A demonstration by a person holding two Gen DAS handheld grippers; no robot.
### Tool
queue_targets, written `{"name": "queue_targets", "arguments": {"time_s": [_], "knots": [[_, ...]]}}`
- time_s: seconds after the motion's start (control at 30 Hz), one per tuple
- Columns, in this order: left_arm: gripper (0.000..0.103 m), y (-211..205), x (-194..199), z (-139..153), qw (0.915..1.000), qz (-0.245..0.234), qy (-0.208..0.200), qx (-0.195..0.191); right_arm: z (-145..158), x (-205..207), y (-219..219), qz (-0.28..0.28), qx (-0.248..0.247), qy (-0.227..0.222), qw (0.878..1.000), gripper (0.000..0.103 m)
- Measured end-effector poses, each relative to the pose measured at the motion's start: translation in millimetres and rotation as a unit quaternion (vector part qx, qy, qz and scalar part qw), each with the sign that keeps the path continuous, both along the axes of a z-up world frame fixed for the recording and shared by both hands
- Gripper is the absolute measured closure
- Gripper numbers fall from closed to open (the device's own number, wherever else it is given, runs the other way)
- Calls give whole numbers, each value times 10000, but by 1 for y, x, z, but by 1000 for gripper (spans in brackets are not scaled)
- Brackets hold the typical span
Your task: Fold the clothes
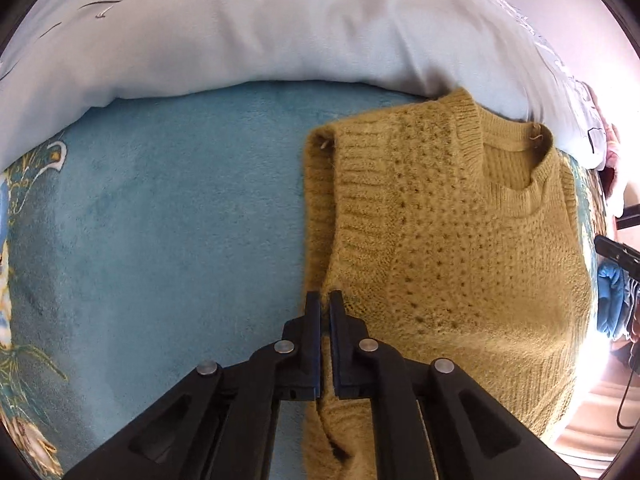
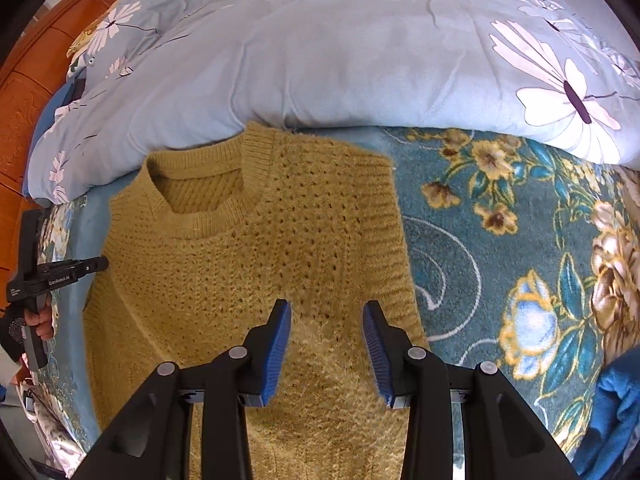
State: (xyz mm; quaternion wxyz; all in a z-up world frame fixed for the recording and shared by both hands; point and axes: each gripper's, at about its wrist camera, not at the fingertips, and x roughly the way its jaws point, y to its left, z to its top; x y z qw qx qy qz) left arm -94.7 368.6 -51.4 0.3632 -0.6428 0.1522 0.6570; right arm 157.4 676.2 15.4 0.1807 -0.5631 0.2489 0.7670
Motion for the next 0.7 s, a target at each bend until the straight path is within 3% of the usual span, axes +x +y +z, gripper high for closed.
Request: {"name": "queue_targets", "arguments": {"time_s": [0.1,0.17,0.23,0.27,0.37,0.7], "knots": [[93,8,1,14,9997,-221,47,39,-1,-19,16,371,153,37,9992,61],[80,15,0,29,9986,-445,267,35,0,-33,27,677,321,31,9972,59],[50,24,-4,41,9964,-676,509,83,-2,-49,38,963,457,-17,9943,55],[46,30,-7,44,9947,-770,676,61,-3,-57,44,1083,530,-49,9927,53],[44,52,-21,42,9891,-1101,968,-109,-12,-78,59,1379,560,-174,9887,51],[41,110,-44,9,9770,-1993,621,-426,-51,-123,68,2430,162,-706,9673,50]]}}
